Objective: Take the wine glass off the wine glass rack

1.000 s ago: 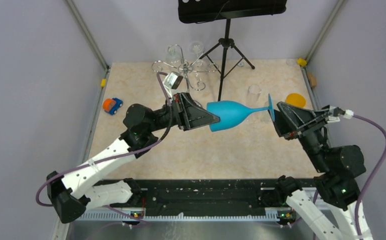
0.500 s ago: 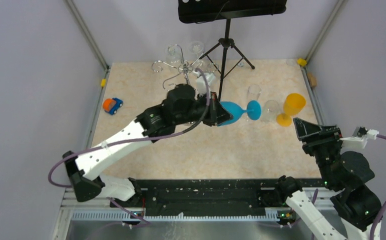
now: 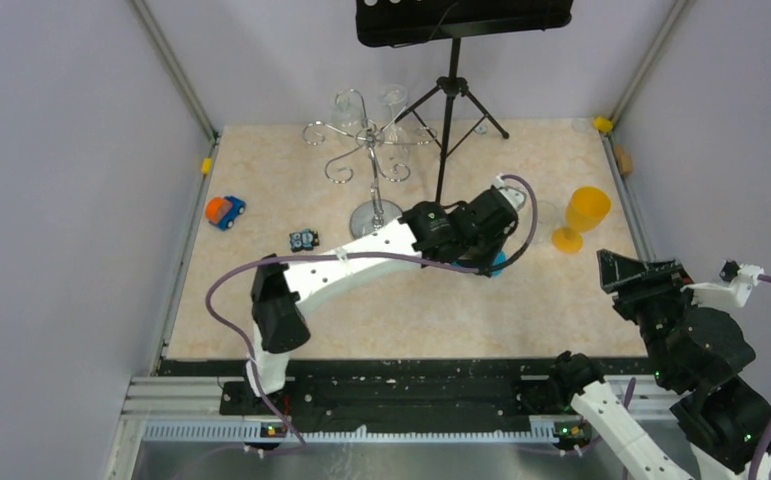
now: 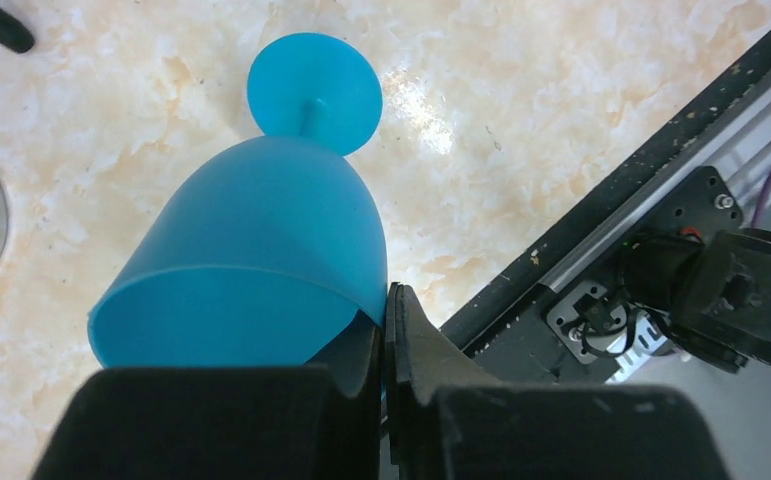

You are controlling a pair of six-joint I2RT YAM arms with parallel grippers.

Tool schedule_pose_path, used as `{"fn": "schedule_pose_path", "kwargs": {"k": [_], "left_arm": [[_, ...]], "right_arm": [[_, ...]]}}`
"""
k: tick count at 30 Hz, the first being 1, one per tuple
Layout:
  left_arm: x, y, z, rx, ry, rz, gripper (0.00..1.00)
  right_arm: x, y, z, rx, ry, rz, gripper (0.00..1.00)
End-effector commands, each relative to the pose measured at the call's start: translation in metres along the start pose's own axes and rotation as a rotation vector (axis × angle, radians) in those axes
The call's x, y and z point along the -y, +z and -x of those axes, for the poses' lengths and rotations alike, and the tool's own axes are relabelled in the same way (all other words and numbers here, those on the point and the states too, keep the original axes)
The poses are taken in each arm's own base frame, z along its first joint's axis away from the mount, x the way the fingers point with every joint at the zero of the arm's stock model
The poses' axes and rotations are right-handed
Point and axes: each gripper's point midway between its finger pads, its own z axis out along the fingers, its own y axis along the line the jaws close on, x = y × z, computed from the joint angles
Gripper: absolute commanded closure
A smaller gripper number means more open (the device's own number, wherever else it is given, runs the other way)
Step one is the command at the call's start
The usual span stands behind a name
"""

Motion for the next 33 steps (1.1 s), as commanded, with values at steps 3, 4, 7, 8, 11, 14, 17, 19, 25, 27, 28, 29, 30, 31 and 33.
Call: {"fn": "schedule_pose_path", "kwargs": {"k": [3, 4, 7, 8, 11, 14, 17, 19, 25, 27, 28, 29, 30, 31, 33], "left_arm": [[0.002, 0.019, -0.011, -0.118, 0.100, 0.037, 1.00], [0.000, 0.022, -0.011, -0.123, 0.104, 0.051, 1.00], [-0.002, 0.030, -0.012, -0.139, 0.120, 0.066, 1.00], [-0.001, 0.032, -0.014, -0.150, 0.132, 0.059, 1.00], [0.003, 0.037, -0.023, -0.196, 0.181, 0.021, 1.00], [0.004, 0.043, -0.033, -0.246, 0.226, -0.004, 1.00], [0.001, 0.047, -0.040, -0.283, 0.255, -0.003, 1.00], [0.001, 0.047, -0.040, -0.288, 0.268, -0.005, 1.00], [-0.004, 0.044, -0.042, -0.322, 0.314, -0.019, 1.00], [-0.009, 0.044, -0.040, -0.331, 0.329, -0.001, 1.00], [-0.011, 0.043, -0.041, -0.339, 0.343, -0.001, 1.00], [-0.012, 0.044, -0.042, -0.348, 0.358, -0.001, 1.00], [-0.015, 0.044, -0.043, -0.355, 0.370, 0.004, 1.00], [-0.017, 0.044, -0.045, -0.363, 0.382, 0.010, 1.00], [-0.022, 0.044, -0.048, -0.382, 0.405, 0.022, 1.00]], "right_arm": [[0.002, -0.014, 0.012, 0.024, -0.016, 0.014, 0.46], [0.002, -0.016, 0.012, 0.020, -0.018, 0.018, 0.46], [0.001, -0.019, 0.012, 0.013, -0.021, 0.025, 0.47], [0.002, -0.020, 0.013, 0.015, -0.019, 0.028, 0.47], [0.003, -0.023, 0.014, 0.020, -0.008, 0.033, 0.47], [0.005, -0.023, 0.013, 0.021, -0.001, 0.033, 0.47], [0.005, -0.022, 0.010, 0.012, -0.001, 0.030, 0.47], [0.003, -0.021, 0.009, 0.005, 0.000, 0.033, 0.47], [-0.001, -0.021, 0.007, -0.005, 0.006, 0.052, 0.48], [-0.008, -0.021, 0.006, -0.012, 0.005, 0.091, 0.49], [-0.011, -0.021, 0.005, -0.016, 0.005, 0.106, 0.49], [-0.013, -0.021, 0.004, -0.022, 0.001, 0.114, 0.49], [-0.015, -0.020, 0.004, -0.025, -0.002, 0.117, 0.50], [-0.016, -0.020, 0.004, -0.032, -0.006, 0.117, 0.50], [-0.017, -0.018, 0.002, -0.045, -0.014, 0.111, 0.50]]}}
